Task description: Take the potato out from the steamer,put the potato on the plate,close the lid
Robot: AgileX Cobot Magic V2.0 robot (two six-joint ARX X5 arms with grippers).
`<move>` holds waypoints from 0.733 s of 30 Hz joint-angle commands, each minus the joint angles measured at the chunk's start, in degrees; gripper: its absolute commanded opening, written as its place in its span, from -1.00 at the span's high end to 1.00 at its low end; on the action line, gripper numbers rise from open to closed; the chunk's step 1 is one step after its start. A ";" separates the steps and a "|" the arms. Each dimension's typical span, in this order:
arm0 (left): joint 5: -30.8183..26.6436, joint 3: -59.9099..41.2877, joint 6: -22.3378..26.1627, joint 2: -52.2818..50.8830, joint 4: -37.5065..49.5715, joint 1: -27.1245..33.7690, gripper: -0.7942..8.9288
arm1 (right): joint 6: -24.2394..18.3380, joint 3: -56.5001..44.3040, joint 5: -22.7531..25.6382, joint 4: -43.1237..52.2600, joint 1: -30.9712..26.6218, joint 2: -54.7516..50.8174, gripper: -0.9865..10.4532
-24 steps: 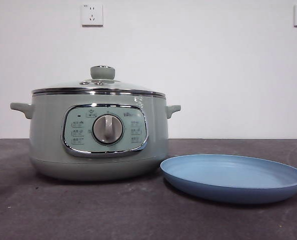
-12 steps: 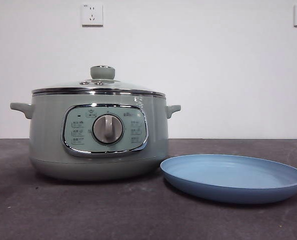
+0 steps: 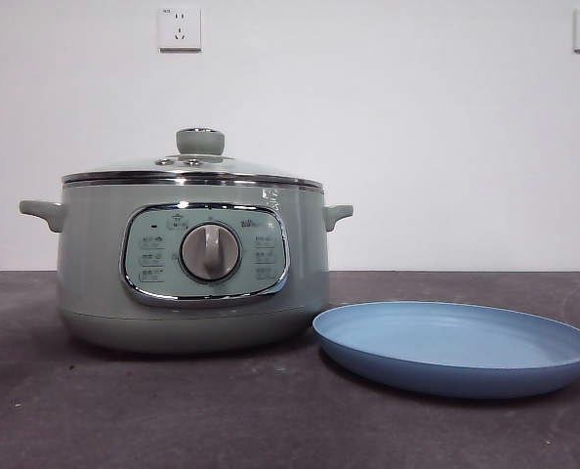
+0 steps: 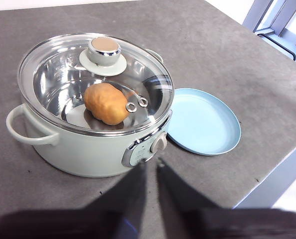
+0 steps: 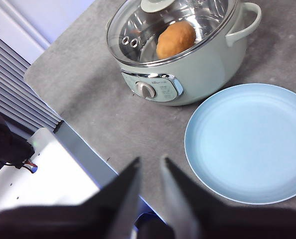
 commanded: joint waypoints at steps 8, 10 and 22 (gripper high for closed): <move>0.20 0.04 0.87 -0.15 2.62 0.07 -0.44 | 1.05 0.28 0.15 0.31 0.15 0.50 -0.28; 0.13 0.04 0.87 -0.02 3.26 0.04 -0.44 | 1.05 0.28 0.15 0.33 0.15 0.52 -0.28; 0.13 0.15 -0.85 10.27 14.97 -1.64 -0.44 | 1.05 0.28 0.15 0.74 0.15 1.25 -0.28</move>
